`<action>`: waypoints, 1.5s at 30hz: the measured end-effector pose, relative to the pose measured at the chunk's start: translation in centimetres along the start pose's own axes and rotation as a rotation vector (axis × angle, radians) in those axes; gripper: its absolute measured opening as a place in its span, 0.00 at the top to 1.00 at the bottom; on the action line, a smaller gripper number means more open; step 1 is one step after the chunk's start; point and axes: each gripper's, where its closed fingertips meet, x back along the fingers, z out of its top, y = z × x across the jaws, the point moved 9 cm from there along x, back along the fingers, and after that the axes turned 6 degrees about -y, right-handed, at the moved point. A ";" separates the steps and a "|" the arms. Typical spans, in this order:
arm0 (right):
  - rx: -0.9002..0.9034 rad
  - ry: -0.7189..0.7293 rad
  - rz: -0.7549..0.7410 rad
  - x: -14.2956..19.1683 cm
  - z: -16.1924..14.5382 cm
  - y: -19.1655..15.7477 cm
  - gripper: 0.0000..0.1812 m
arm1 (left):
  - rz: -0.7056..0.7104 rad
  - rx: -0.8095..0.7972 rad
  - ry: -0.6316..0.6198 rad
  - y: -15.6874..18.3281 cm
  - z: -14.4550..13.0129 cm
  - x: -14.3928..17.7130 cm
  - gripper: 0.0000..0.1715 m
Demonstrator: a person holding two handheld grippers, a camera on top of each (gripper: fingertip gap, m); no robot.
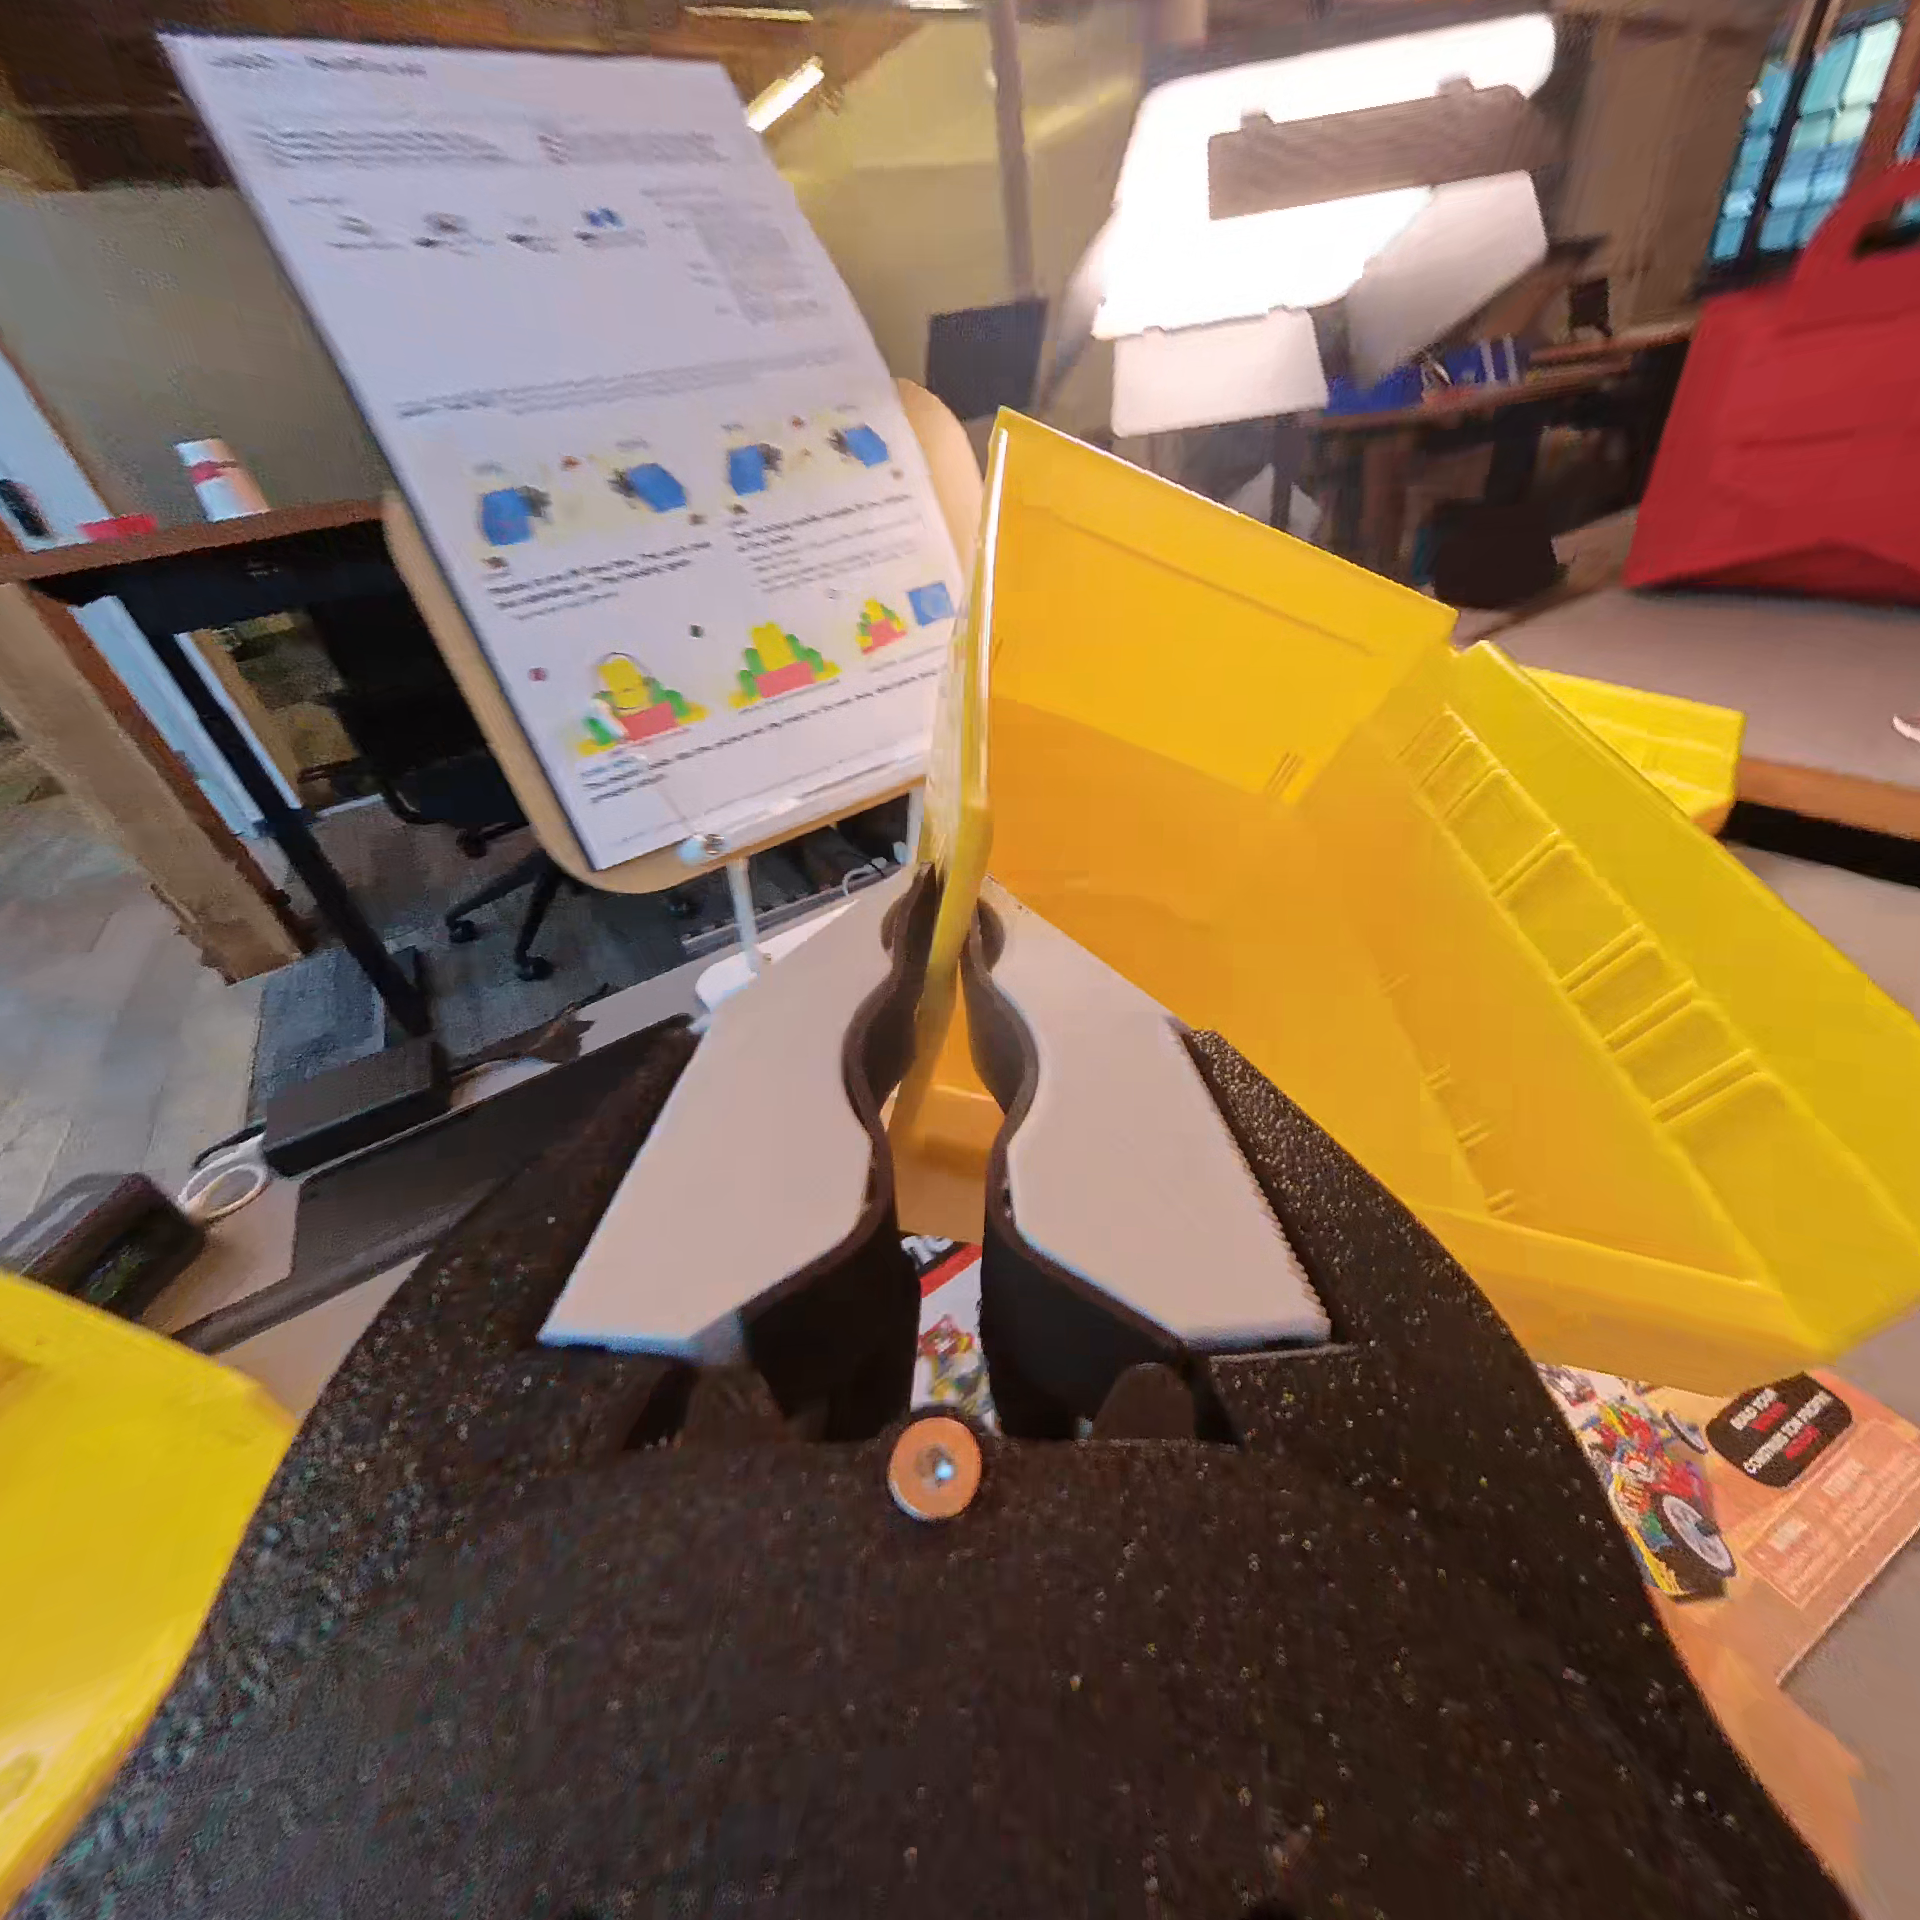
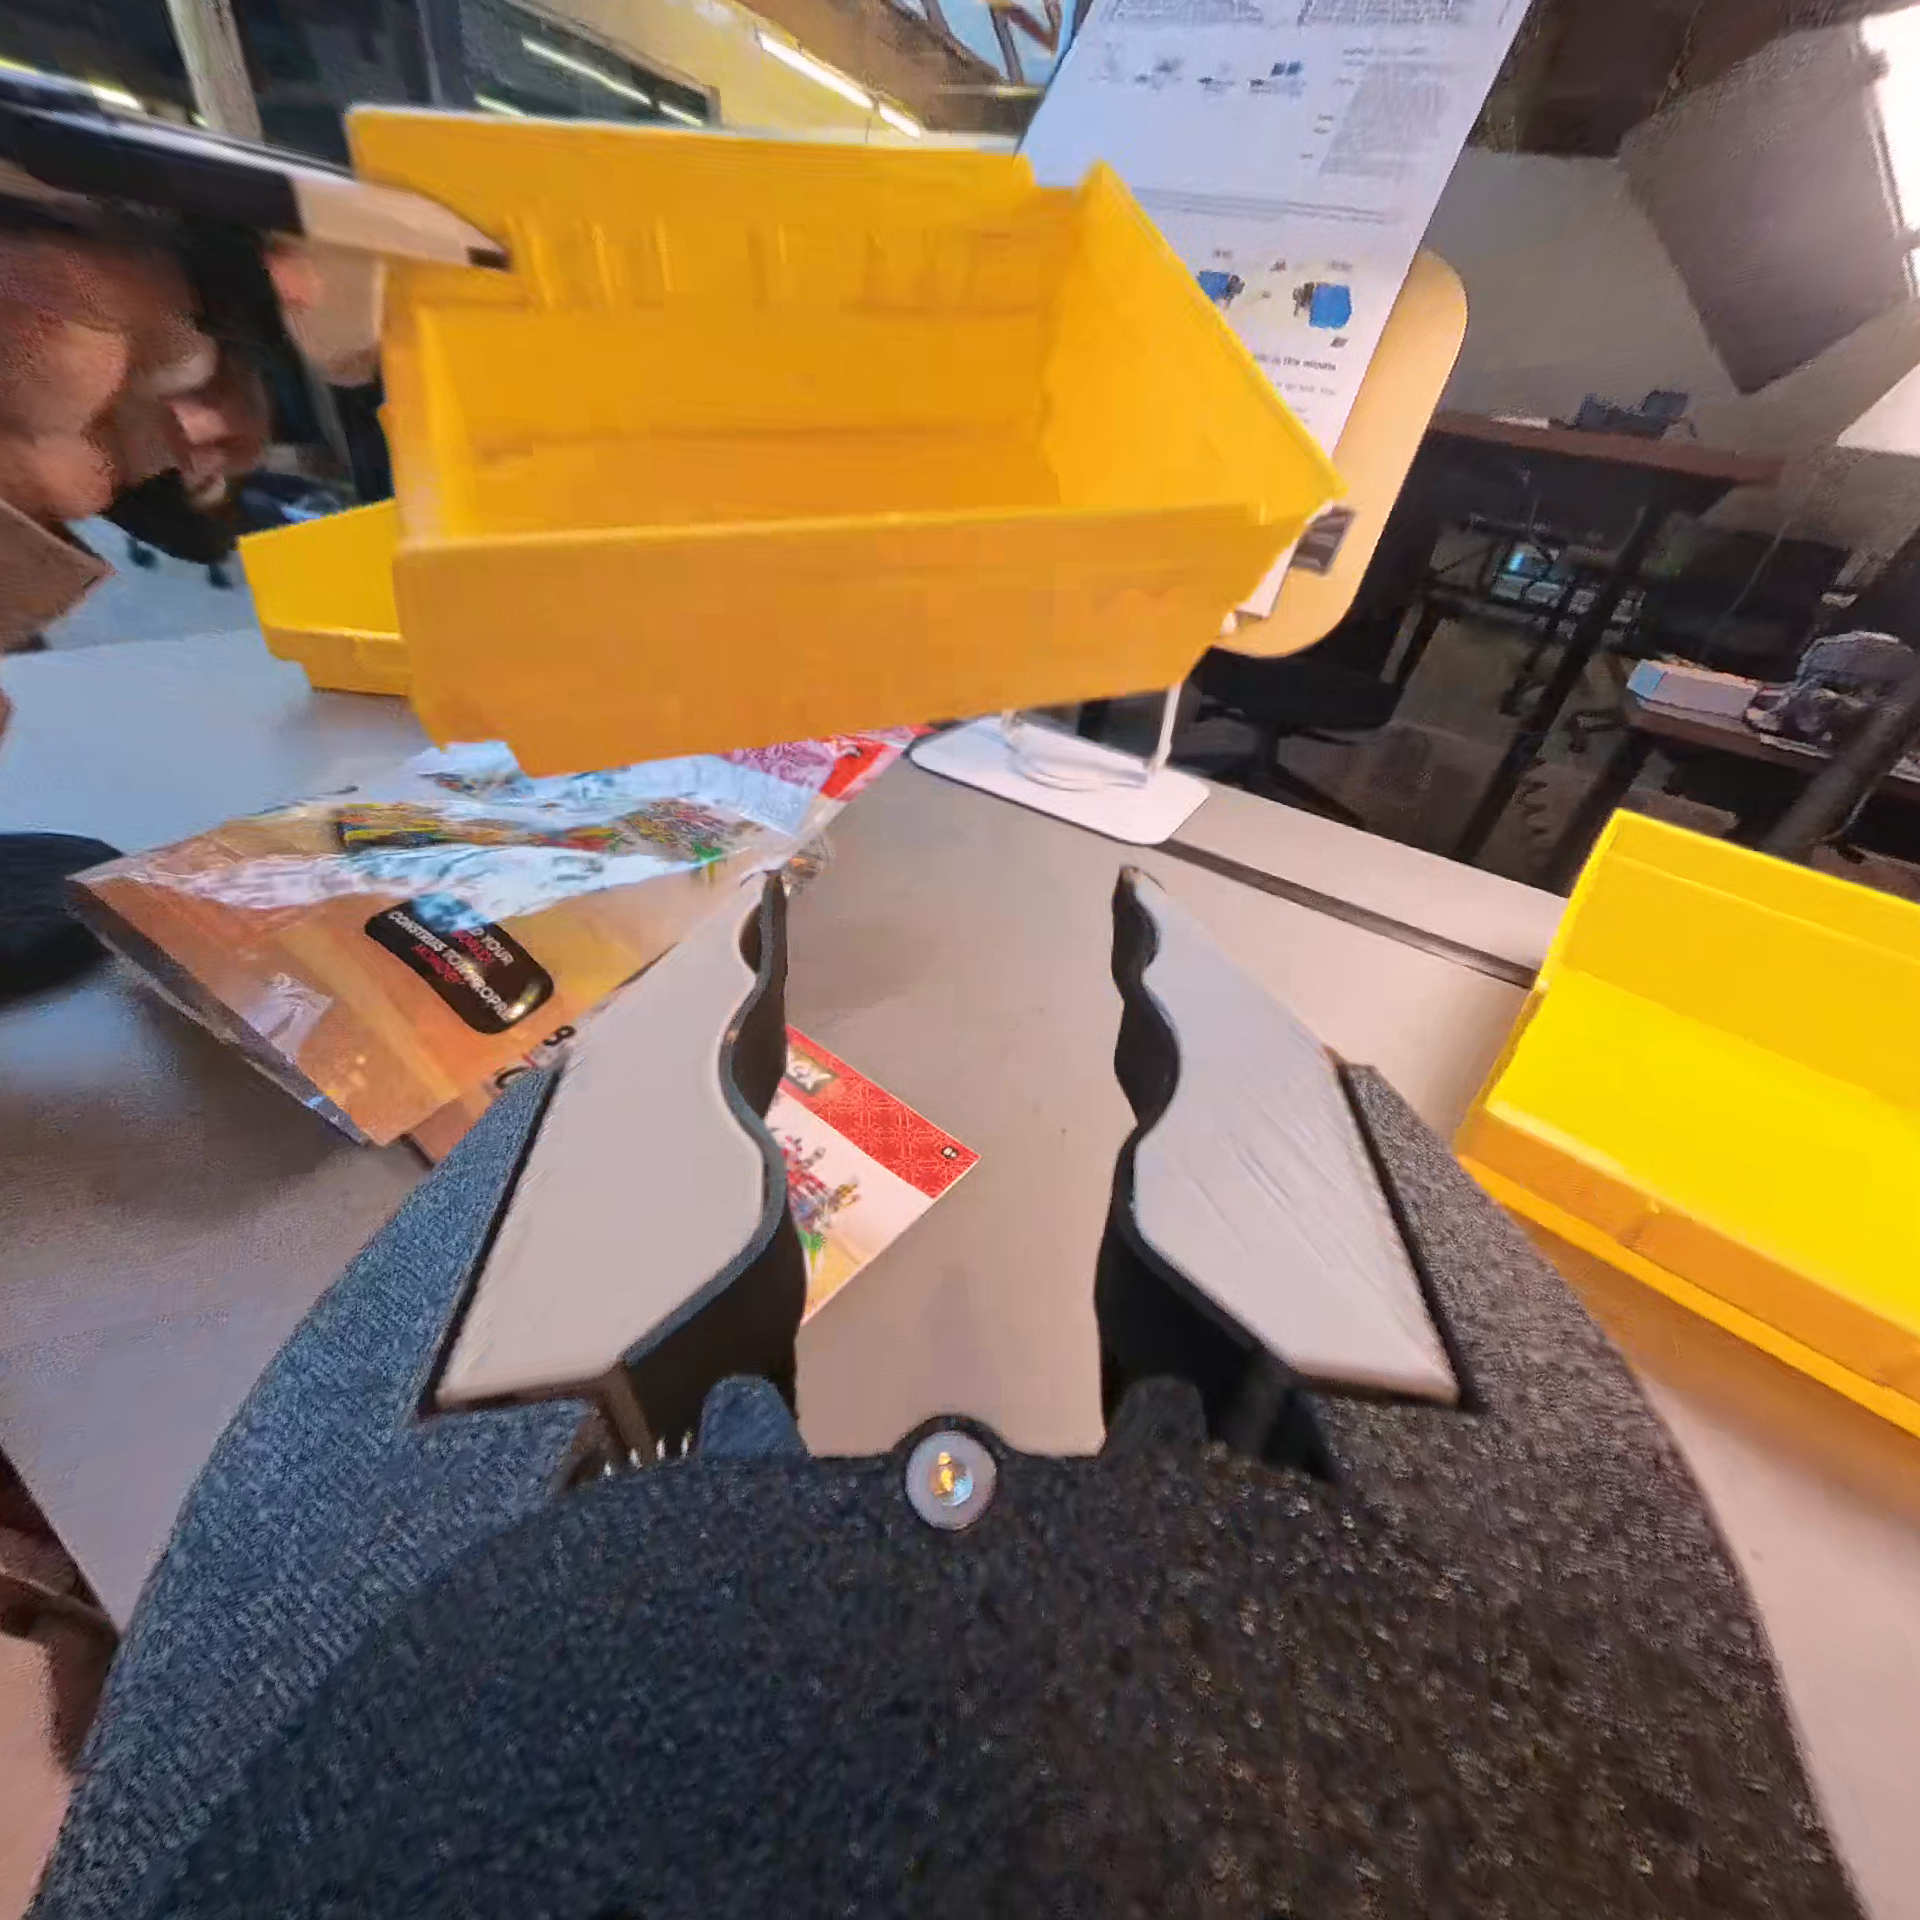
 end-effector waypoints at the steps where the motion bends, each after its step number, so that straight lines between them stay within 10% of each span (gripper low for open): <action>1: -0.012 -0.013 0.007 -0.4 -0.5 0.2 0.66 | 0.037 0.037 0.027 -1.4 0.0 1.9 1.00; 12: -0.102 -0.141 -0.068 -3.7 -3.3 3.7 0.52 | 0.670 0.375 0.084 -11.8 -9.0 28.9 1.00; 20: -0.073 -0.125 0.057 -7.7 -0.7 3.2 0.53 | 0.960 0.499 0.013 -11.6 -15.5 38.3 1.00; 27: -0.071 -0.113 0.129 -9.0 -0.4 1.7 0.54 | 1.119 0.555 -0.090 -12.7 -21.4 38.6 0.98; 36: -0.018 -0.136 0.116 -9.1 -0.3 1.4 0.55 | 0.955 0.582 -0.172 -13.7 -23.4 33.5 0.96; 41: 0.001 -0.147 0.090 -8.4 -0.9 1.6 0.56 | 1.037 0.215 -0.159 -13.1 -15.5 33.1 0.70; 45: -0.011 -0.147 0.108 -8.7 -1.0 1.8 0.56 | 0.583 -0.036 -0.342 -12.9 -8.2 22.2 0.75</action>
